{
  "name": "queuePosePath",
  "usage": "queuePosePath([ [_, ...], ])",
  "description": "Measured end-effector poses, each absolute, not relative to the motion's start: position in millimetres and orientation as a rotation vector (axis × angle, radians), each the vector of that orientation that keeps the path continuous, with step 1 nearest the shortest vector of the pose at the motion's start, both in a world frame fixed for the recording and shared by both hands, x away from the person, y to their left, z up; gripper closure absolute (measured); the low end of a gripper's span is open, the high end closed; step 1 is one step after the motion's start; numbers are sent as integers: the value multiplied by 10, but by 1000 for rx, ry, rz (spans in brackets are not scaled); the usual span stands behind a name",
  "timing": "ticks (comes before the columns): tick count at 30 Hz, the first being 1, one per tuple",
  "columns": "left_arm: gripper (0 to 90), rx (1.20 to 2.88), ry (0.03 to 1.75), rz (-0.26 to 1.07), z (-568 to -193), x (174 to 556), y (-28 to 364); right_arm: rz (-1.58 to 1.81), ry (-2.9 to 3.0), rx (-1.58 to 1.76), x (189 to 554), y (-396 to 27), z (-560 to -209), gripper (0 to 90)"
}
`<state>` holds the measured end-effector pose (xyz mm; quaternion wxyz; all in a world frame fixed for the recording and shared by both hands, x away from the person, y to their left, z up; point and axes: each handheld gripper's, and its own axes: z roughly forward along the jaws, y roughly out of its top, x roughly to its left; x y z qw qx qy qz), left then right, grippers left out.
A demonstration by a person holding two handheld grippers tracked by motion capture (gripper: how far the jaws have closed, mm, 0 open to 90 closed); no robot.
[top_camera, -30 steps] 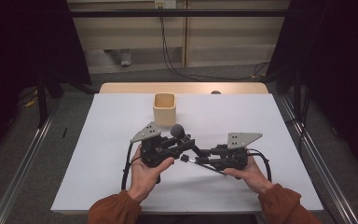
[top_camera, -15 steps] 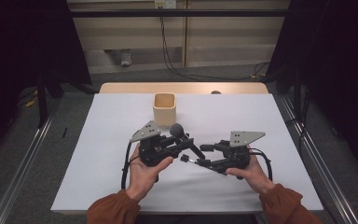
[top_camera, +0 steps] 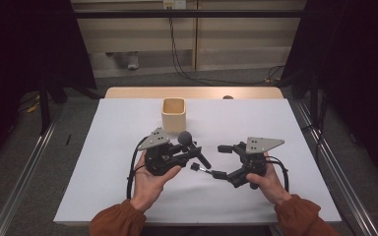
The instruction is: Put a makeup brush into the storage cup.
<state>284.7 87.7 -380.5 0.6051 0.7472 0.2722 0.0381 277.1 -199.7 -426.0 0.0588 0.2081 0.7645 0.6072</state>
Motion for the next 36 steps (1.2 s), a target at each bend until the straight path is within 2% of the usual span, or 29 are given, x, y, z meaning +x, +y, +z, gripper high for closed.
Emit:
queuePosePath([
  [18, 706, 1773, 683, 138, -3775, 2920, 1177, 1677, 2293, 686, 2653, -2136, -4293, 38],
  [36, 706, 1820, 758, 195, -3687, 3063, 1420, 1616, 2060, 816, 2504, -2533, -4377, 24],
])
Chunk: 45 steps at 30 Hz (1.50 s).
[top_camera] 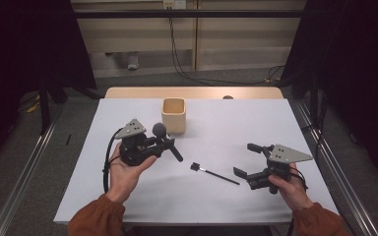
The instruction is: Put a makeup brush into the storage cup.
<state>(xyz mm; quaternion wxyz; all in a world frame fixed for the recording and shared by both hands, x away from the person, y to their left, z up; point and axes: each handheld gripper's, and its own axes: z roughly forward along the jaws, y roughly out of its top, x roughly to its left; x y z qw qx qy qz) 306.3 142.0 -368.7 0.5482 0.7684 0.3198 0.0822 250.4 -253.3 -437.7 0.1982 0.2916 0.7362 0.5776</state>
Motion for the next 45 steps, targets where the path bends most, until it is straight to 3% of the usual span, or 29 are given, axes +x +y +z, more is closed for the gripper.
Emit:
queuePosePath([
  [16, 706, 1815, 803, 251, -3610, 3253, 1557, 1563, 1927, 959, 2341, -2806, -4439, 0],
  [45, 706, 1760, 844, 367, -3277, 3859, 1584, 1553, 1885, 990, 2251, -2794, -4540, 0],
])
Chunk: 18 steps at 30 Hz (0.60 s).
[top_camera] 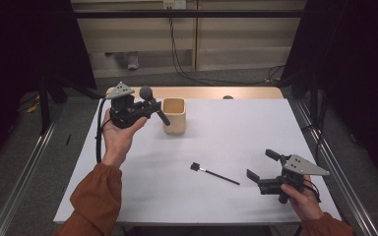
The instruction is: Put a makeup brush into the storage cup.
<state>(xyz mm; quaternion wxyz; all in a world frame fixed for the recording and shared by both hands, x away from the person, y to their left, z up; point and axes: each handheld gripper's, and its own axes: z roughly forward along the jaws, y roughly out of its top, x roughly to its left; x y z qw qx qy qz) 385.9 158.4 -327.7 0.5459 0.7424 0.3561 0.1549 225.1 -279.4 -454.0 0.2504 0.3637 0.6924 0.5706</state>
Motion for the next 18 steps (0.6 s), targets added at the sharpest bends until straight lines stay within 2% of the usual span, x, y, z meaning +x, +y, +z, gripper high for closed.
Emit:
queuePosePath([
  [18, 706, 1717, 862, 436, -3186, 4083, 1447, 1553, 1883, 996, 2258, -2801, -4553, 0],
])
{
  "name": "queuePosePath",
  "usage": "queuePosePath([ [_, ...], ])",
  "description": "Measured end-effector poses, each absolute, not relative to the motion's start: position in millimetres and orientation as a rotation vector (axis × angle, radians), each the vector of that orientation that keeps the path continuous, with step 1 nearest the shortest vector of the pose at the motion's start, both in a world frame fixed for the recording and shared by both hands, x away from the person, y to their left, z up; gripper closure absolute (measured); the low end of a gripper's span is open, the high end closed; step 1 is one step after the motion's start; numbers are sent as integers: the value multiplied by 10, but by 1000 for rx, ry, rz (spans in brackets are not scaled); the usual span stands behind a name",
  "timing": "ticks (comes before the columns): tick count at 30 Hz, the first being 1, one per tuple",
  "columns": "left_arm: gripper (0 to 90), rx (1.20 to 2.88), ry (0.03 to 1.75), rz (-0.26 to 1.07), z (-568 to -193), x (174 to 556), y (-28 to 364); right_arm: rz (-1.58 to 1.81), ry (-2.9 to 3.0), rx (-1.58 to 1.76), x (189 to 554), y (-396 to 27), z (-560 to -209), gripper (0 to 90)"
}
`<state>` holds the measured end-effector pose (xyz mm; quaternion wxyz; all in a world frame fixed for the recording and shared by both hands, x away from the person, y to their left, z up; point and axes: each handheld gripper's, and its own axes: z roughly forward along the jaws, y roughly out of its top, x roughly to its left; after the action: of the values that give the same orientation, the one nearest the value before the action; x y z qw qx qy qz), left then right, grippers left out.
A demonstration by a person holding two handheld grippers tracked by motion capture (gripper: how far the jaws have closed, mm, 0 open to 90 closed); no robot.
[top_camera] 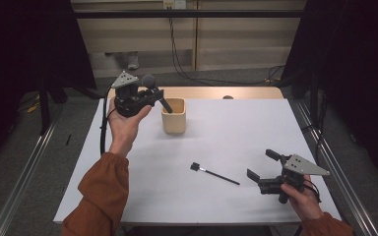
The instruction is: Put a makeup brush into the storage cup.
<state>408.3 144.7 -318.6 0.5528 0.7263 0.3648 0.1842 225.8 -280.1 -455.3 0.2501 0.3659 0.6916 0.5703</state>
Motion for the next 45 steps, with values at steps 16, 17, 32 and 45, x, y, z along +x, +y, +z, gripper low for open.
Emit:
queuePosePath([
  [16, 706, 1743, 883, 461, -3287, 4278, 1369, 1561, 1881, 1003, 2259, -2823, -4558, 0],
  [17, 706, 1747, 888, 460, -3296, 4284, 1363, 1560, 1882, 1002, 2259, -2821, -4558, 0],
  [32, 706, 1789, 896, 458, -3431, 4364, 1310, 1557, 1899, 984, 2261, -2804, -4573, 0],
  [45, 706, 1809, 917, 441, -3578, 4415, 1289, 1561, 1905, 979, 2256, -2792, -4575, 0],
])
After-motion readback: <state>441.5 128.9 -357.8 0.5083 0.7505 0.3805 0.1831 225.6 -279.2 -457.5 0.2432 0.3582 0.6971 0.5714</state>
